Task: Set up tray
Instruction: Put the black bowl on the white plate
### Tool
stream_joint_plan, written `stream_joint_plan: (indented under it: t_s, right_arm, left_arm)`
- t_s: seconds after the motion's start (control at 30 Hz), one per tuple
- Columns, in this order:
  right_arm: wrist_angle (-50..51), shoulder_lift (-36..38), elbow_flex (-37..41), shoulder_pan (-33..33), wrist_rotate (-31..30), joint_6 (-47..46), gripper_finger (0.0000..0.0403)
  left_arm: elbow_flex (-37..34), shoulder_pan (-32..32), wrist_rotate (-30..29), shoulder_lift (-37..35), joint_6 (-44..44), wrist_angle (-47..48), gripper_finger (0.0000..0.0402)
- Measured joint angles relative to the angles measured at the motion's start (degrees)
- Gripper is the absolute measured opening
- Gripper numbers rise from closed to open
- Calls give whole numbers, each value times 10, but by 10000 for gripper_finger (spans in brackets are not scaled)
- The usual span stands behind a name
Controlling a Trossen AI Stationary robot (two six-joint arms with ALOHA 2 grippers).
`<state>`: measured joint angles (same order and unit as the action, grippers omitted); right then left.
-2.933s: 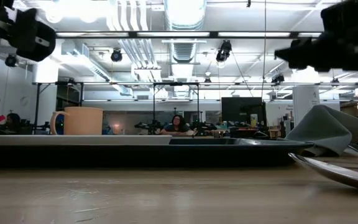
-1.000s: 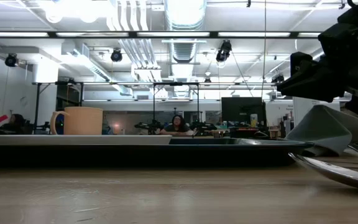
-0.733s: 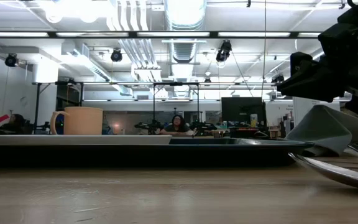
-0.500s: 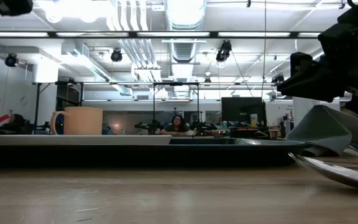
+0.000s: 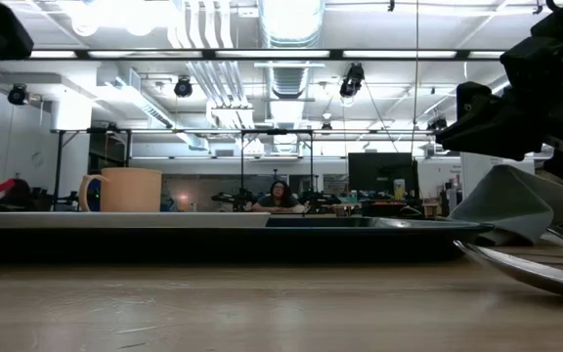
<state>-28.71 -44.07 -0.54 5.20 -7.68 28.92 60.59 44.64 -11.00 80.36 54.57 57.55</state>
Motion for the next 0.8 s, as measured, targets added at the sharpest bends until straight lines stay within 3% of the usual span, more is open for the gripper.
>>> stream_joint_plan:
  t_s: [0.23, 0.43, 0.53, 0.63, 0.67, 0.8]
  right_arm:
    - [0, 0, 0, 0, 1, -3, 68]
    - [0, 0, 0, 0, 2, -4, 68]
    - [0, 0, 0, 0, 2, -4, 68]
    - [0, 0, 0, 0, 2, -4, 68]
    - [0, 0, 0, 0, 2, -4, 68]
    - [0, 0, 0, 0, 2, -4, 68]
  left_arm:
    - [-59, 0, 74, 0, 2, -67, 202]
    - [-97, 0, 76, 0, 31, -71, 192]
    - [-104, 0, 81, 0, 40, -71, 142]
    - [-99, 0, 108, 0, 47, -73, 38]
    - [-95, 0, 111, 0, 48, -76, 21]
    - [-65, 0, 104, 0, 33, -91, 3]
